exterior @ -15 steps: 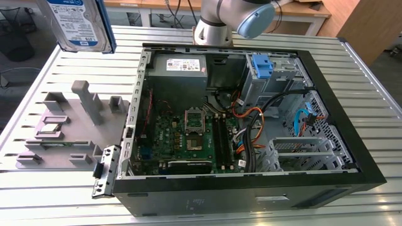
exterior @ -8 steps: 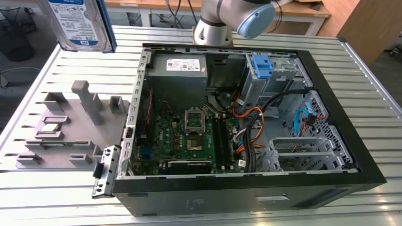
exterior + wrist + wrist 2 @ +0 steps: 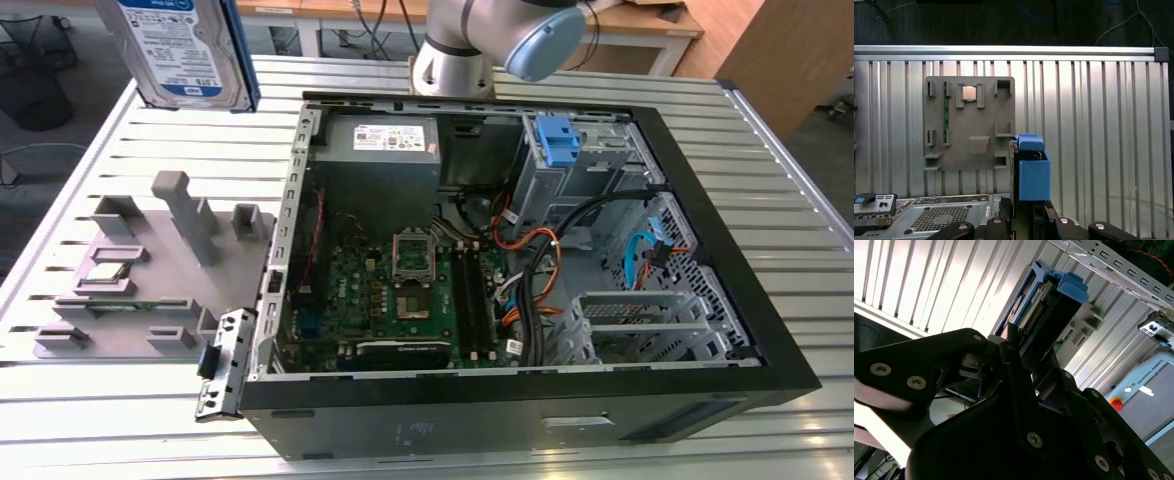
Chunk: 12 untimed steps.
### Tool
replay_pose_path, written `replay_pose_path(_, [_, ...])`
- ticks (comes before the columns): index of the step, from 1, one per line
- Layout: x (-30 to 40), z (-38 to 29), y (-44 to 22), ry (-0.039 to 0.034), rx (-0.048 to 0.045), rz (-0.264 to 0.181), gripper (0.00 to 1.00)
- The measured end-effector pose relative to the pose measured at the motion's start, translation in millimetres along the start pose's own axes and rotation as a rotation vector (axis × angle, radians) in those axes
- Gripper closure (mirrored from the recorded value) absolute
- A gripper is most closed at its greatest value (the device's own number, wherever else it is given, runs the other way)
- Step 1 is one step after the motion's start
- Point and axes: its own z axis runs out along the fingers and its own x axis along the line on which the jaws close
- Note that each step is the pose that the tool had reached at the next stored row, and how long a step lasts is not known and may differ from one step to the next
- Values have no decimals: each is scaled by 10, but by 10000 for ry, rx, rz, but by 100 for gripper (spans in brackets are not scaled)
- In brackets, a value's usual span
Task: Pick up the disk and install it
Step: 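Pick up the disk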
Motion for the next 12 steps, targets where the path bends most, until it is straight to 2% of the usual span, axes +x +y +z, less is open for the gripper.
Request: replay_pose_path(12, [-12,0,-292,-2,0,0,65])
